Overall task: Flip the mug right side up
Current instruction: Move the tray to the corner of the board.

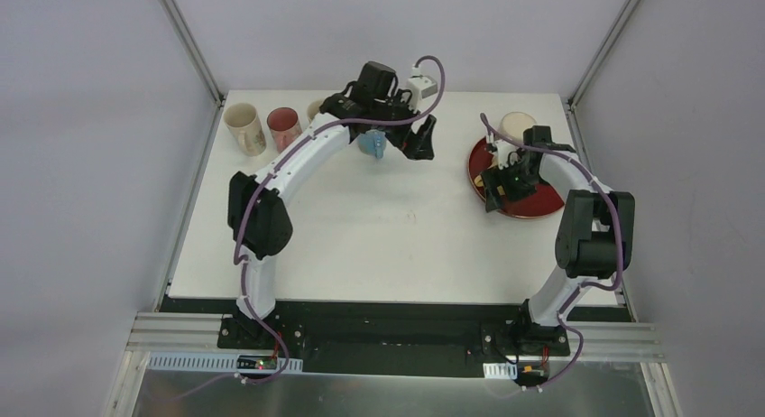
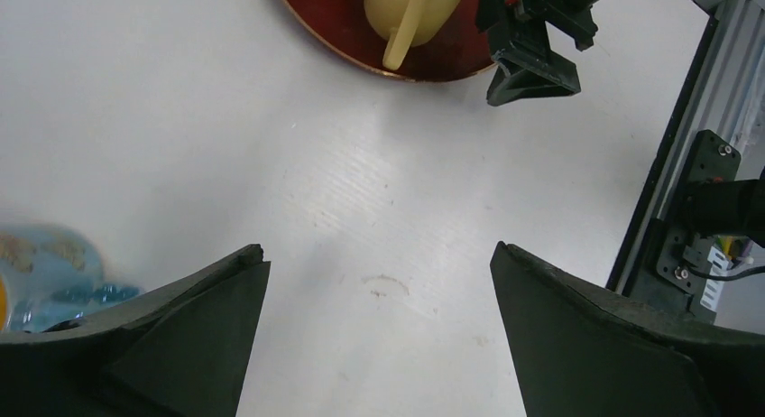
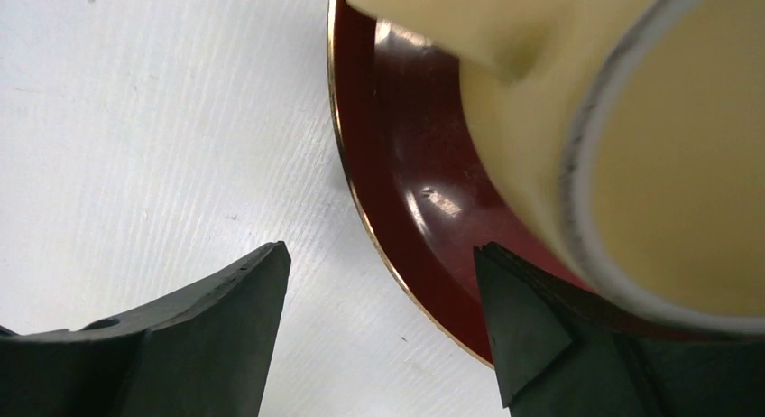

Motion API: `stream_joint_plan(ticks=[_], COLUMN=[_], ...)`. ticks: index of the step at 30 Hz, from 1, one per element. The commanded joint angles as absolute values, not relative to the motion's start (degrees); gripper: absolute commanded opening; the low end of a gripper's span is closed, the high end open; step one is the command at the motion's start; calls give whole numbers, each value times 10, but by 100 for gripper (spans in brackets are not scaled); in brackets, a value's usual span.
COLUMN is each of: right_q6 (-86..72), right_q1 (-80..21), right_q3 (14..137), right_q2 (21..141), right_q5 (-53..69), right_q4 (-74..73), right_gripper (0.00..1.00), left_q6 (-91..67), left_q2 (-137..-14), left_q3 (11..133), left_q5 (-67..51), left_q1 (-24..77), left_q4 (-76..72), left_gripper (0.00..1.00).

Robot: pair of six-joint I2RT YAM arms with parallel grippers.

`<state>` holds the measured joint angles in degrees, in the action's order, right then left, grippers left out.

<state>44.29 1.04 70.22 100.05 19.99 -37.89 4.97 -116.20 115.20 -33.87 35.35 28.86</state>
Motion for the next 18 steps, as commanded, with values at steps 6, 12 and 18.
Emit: stream_joint_plan(ticks=[6,12,18], right_q6=[458,464,506], right_q1=[0,0,-17], right_q3=[676,668,613], right_q2=[983,965,958], right_q5=[206,201,185], right_q4=[-408,-420,-428], right_gripper=[81,81,80], left_q6=[47,44,43], left_q2=[-1031,-998,-973], left_q3=[1056,1033,1014], left_q5=[-345,-339,-322], left_q1=[317,315,311], left_q4=[319,319,319], left_gripper=[99,99,99])
